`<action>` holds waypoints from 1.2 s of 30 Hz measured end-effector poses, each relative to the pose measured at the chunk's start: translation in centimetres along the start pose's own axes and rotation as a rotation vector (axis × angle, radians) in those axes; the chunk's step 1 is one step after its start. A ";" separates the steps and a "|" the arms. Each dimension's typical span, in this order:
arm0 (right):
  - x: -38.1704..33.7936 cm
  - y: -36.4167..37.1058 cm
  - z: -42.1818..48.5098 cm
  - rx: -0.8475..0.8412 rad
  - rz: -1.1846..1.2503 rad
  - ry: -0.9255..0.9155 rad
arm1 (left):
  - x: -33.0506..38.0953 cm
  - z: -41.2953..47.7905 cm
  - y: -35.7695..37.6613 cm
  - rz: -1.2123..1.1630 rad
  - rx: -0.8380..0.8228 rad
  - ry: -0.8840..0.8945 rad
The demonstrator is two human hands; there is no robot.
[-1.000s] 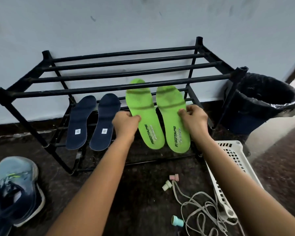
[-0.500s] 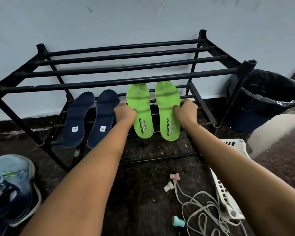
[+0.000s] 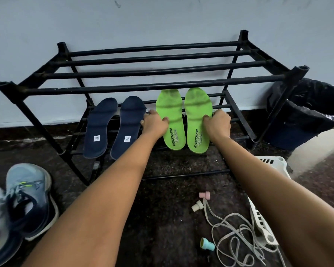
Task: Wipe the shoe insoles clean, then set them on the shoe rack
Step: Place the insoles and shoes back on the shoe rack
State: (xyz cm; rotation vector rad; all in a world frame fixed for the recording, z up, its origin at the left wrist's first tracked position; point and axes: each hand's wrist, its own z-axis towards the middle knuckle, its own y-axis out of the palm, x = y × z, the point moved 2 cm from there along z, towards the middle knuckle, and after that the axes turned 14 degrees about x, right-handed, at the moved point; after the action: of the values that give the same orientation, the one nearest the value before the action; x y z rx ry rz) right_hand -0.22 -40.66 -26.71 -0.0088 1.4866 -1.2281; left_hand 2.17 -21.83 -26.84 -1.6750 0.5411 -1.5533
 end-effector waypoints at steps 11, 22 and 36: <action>-4.7 -3.8 -8.6 0.089 0.024 -0.260 | -0.8 -4.8 -7.1 -0.078 0.014 0.190; -15.4 -2.5 -24.5 -0.571 0.052 -0.899 | -11.3 -11.2 -22.8 0.138 -0.183 0.301; -19.8 8.1 -42.1 -1.026 -0.254 -1.150 | -42.8 -19.5 -34.1 0.403 0.130 -0.387</action>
State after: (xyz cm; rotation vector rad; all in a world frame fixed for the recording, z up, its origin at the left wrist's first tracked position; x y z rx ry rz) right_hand -19.03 2.62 -26.20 -1.3740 0.8917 -0.3207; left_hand -30.35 26.28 -28.79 -1.5936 0.5199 -0.9288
